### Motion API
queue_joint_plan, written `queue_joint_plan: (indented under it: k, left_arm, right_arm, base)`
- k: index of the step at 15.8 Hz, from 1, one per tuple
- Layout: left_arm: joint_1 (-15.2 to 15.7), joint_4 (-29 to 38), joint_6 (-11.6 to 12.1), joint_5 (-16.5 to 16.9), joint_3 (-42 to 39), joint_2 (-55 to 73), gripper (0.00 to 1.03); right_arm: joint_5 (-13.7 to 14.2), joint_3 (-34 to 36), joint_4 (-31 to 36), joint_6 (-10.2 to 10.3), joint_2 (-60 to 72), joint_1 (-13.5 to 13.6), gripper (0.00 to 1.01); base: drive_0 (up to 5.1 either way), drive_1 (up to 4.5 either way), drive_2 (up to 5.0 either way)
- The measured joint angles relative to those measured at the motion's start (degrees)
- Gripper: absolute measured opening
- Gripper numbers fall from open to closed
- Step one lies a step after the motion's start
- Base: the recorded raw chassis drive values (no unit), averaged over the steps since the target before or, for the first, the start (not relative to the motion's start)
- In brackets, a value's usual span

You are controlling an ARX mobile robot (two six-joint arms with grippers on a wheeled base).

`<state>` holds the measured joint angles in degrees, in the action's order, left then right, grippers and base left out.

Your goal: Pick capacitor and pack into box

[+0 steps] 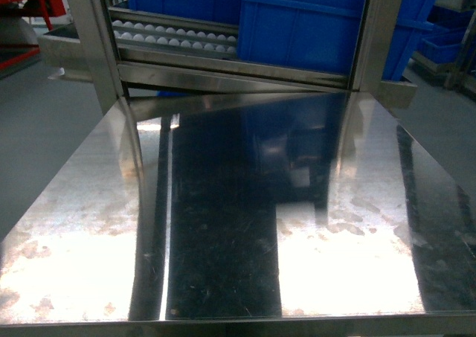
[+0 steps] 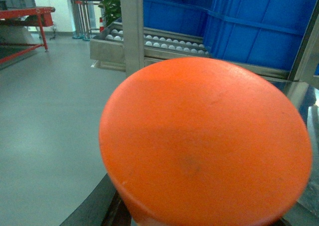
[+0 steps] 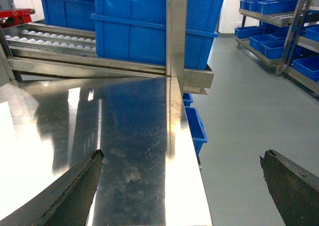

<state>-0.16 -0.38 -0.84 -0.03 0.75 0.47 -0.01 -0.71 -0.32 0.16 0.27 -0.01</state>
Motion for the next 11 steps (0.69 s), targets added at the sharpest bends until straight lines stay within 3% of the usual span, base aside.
queue_joint_plan:
  k: [11]
  left_arm:
    - [0.0,-0.02,0.26,-0.02,0.0,0.0,0.45]
  right_arm:
    - [0.0,0.0,-0.02,-0.04,0.0,0.0,0.98]
  base:
    - [0.0,0.0,0.0]
